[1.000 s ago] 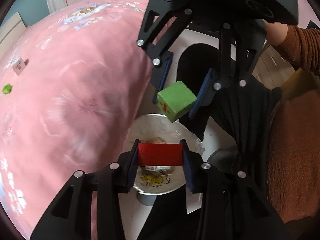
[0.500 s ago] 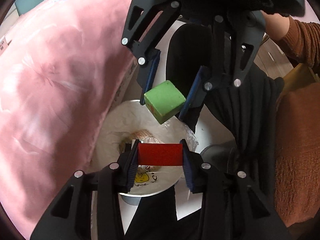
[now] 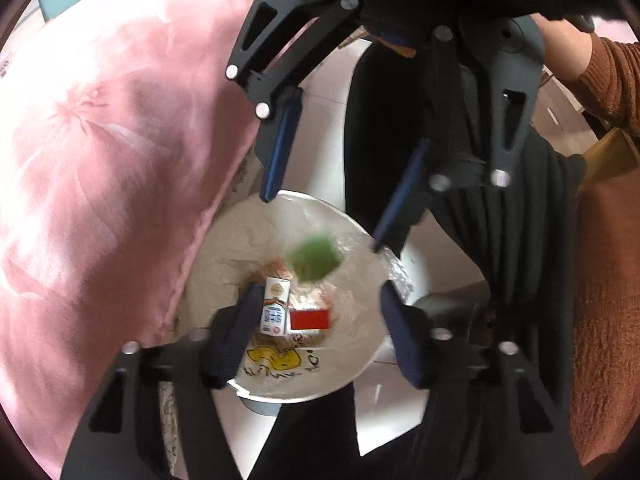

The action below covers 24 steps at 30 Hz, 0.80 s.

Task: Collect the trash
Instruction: 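Open both tools to drop the green cube and red block into the bin, then move both open tools back over the bed toward the remaining items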

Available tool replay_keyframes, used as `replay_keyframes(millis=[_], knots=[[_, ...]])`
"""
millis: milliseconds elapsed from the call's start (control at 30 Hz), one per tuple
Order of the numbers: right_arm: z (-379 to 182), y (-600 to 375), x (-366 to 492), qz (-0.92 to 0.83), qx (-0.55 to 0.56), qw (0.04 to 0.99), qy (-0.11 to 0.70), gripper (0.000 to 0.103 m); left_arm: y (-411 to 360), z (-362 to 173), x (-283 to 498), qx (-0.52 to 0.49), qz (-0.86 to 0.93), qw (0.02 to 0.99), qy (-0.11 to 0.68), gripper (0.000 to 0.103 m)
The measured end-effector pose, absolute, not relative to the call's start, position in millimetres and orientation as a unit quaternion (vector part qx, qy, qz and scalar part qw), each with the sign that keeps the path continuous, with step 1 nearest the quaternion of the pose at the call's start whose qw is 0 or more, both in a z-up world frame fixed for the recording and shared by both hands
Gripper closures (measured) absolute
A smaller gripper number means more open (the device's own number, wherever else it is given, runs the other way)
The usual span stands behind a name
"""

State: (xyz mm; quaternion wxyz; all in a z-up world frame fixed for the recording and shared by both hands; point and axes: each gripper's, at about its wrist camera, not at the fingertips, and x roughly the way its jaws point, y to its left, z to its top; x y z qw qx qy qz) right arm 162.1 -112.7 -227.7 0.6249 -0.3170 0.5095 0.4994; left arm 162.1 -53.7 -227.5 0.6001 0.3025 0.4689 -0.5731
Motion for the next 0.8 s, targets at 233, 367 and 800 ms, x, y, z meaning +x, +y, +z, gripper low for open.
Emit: replay_keyframes(millis=[233,367,800], knots=[[-228.1,-116.8,164.9,0.483,-0.327,0.637,0.505,0.029,-57.7,-231.8,156.6,0.318,-0.560,0.610,0.462,0.018],[-222.0,-118.8,164.6,0.484,-0.325,0.639,0.502,0.029,-55.8,-231.5,155.2,0.315,-0.557,0.616,0.460,0.016],[-203.5,-125.3,156.6,0.475,-0.328,0.652,0.492,0.029,-52.8,-222.8,155.2,0.325,-0.551,0.621,0.453,0.016]])
